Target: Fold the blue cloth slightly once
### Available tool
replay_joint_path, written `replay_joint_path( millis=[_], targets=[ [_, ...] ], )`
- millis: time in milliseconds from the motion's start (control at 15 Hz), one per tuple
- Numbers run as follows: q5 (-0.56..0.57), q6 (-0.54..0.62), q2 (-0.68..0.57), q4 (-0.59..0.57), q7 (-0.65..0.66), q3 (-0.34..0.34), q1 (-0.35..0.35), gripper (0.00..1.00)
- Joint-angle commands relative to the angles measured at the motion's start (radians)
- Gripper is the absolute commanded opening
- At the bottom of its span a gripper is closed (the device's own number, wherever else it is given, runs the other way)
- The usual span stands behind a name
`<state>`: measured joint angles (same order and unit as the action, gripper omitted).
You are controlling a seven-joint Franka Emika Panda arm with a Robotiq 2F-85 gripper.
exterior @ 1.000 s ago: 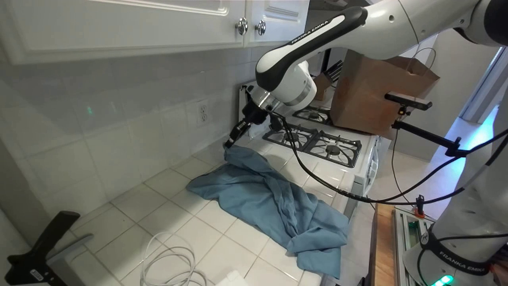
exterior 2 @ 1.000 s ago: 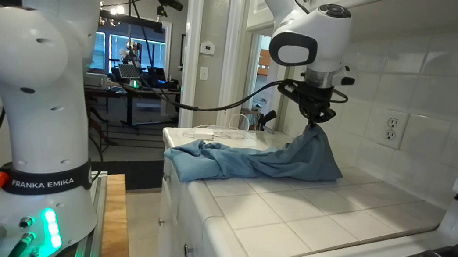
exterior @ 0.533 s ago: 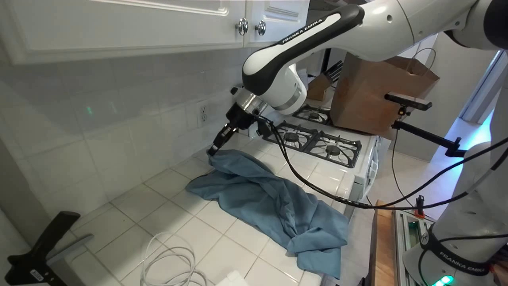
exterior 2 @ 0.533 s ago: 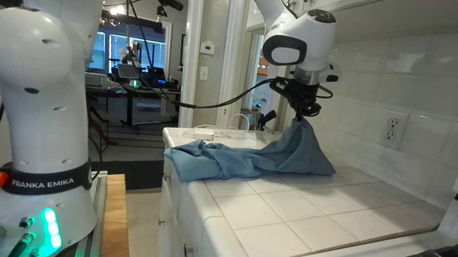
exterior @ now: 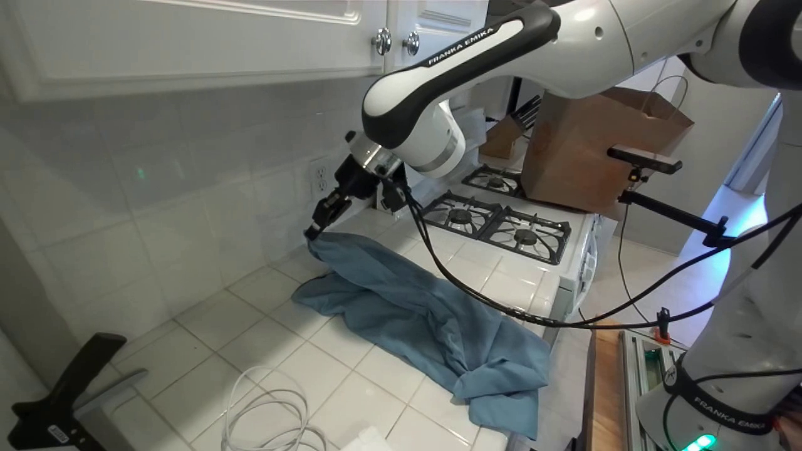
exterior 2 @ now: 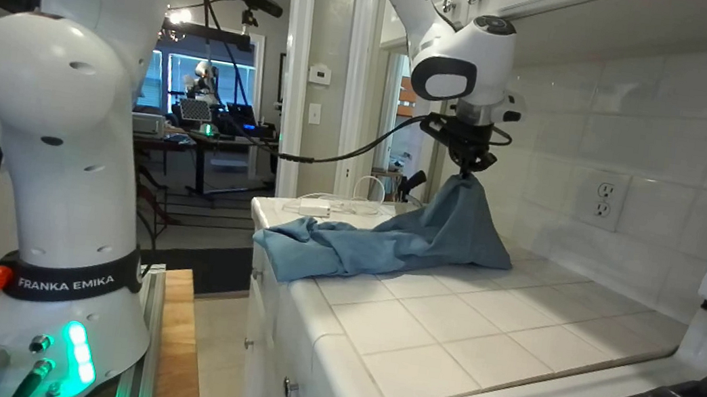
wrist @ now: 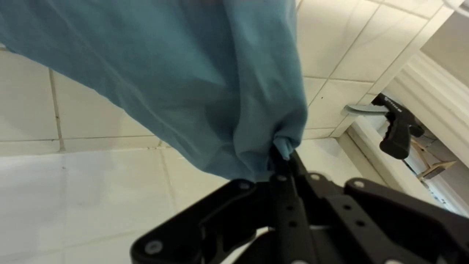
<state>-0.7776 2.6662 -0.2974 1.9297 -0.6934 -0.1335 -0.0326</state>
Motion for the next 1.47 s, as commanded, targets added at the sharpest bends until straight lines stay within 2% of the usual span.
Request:
replay_joint_path(
  millis=[0, 133, 200, 333, 467, 800, 933, 1000, 1067, 1200, 1400],
  targets=[
    [0.06, 0.062, -0.039, -0.056, 0.155, 0.001, -0.004, 0.01],
    [0.097, 0.088, -0.048, -0.049, 0.203, -0.003, -0.002, 0.01],
    [0.102, 0.089, -0.05, -0.042, 0.207, 0.027, -0.031, 0.01],
    [0.131, 0.104, -0.051, -0.017, 0.227, 0.034, -0.044, 0.01],
    [0.146, 0.153, -0.052, 0.016, 0.242, 0.042, -0.067, 0.01],
    [0.151, 0.367, -0.075, 0.101, 0.248, 0.06, -0.141, 0.01],
    [0.151, 0.398, -0.084, 0.128, 0.249, 0.077, -0.172, 0.01],
    [0.159, 0.404, -0.084, 0.139, 0.26, 0.096, -0.193, 0.28],
    [0.156, 0.401, -0.078, 0.148, 0.256, 0.105, -0.203, 0.29],
    [0.182, 0.404, -0.046, 0.183, 0.274, 0.168, -0.251, 0.43],
    [0.123, 0.491, 0.04, 0.241, 0.201, 0.137, -0.22, 0.63]
  ],
)
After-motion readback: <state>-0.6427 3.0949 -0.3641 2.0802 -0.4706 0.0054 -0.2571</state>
